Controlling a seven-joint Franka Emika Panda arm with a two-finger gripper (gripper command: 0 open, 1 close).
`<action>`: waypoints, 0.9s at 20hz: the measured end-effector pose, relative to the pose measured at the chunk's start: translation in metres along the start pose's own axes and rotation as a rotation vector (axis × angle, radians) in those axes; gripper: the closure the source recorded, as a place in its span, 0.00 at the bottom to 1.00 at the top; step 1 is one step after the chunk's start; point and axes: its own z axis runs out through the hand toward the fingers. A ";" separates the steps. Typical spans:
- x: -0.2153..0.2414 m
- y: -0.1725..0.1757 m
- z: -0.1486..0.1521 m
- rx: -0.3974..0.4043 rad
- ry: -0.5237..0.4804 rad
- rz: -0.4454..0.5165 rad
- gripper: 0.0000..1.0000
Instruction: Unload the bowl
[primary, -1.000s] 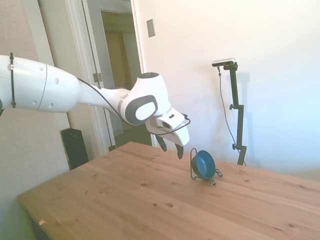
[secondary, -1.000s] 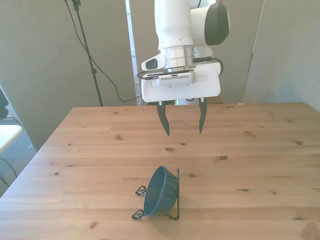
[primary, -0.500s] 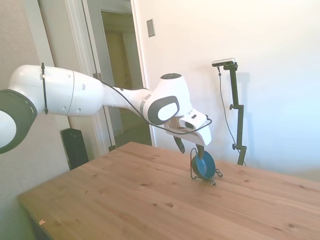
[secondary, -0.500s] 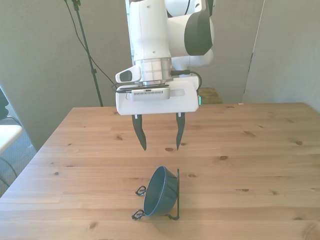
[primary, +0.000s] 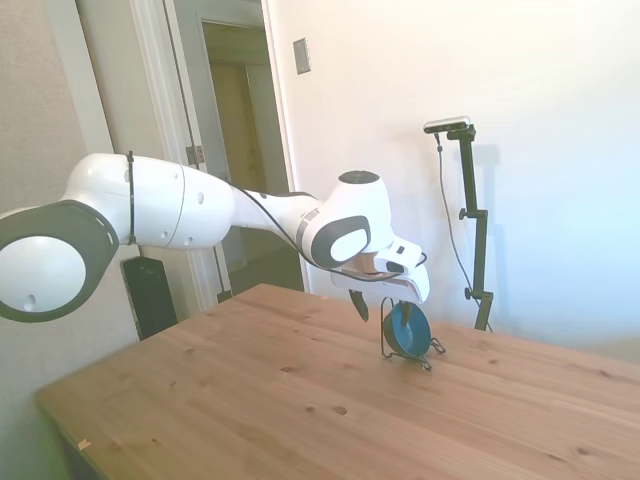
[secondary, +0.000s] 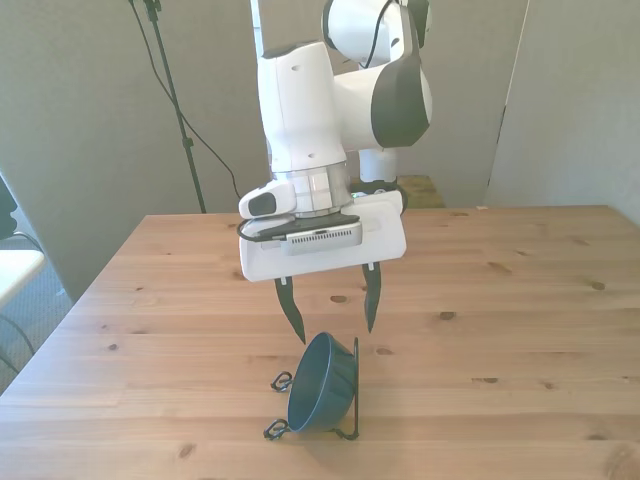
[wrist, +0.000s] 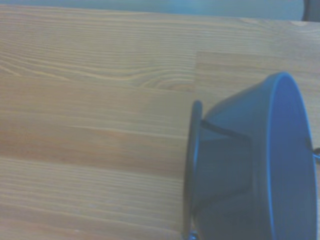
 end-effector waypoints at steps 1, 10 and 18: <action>0.001 0.001 0.001 0.014 -0.004 -0.014 0.00; 0.003 0.009 0.008 0.046 0.005 -0.141 0.00; 0.009 0.018 0.011 0.108 -0.039 -0.172 1.00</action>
